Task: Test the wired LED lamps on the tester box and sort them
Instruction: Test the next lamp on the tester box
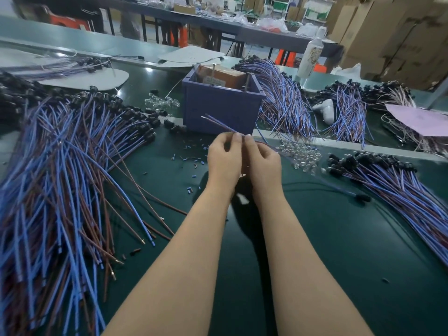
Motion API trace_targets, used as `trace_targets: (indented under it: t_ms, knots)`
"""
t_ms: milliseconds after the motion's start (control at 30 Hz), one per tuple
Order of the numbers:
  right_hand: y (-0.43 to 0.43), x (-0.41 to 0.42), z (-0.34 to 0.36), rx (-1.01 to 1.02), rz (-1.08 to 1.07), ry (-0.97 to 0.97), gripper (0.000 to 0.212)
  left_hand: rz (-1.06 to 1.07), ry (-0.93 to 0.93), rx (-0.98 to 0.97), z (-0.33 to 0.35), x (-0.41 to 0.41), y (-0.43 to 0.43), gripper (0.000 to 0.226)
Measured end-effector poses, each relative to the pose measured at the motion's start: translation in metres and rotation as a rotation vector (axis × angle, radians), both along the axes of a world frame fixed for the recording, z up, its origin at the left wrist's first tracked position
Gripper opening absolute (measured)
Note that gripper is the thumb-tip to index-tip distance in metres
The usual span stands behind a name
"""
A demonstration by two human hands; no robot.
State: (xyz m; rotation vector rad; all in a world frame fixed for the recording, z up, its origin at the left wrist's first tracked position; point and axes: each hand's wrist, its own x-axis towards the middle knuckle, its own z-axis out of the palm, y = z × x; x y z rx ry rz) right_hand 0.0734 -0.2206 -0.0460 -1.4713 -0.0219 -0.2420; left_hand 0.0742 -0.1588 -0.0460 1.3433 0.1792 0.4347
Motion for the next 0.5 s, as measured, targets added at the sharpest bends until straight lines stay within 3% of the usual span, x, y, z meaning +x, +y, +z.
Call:
trace_targets:
  t_ms: [100, 200, 267, 333, 400, 500]
  knots:
    - [0.003, -0.007, 0.004, -0.328, -0.154, -0.197, 0.039, 0.175, 0.053, -0.293, 0.002, 0.004, 0.012, 0.021]
    - [0.005, -0.013, 0.011, -0.418, -0.336, -0.412, 0.026, 0.368, 0.073, -0.424, 0.001, 0.008, 0.027, 0.022]
    - [0.004, -0.013, 0.01, -0.588, -0.34, -0.439, 0.018, 0.414, 0.084, -0.399, 0.001, 0.008, 0.029, 0.021]
    - [0.0, -0.009, 0.001, -0.784, -0.205, -0.333, 0.024, 0.406, 0.074, -0.358, 0.002, 0.006, 0.027, 0.02]
    - [0.0, -0.008, -0.007, -0.791, -0.036, -0.23, 0.023, 0.381, 0.043, -0.289, 0.002, 0.005, 0.025, 0.021]
    - [0.005, -0.01, -0.008, -0.72, -0.012, -0.223, 0.018, 0.271, 0.001, -0.123, 0.001, 0.001, 0.016, 0.011]
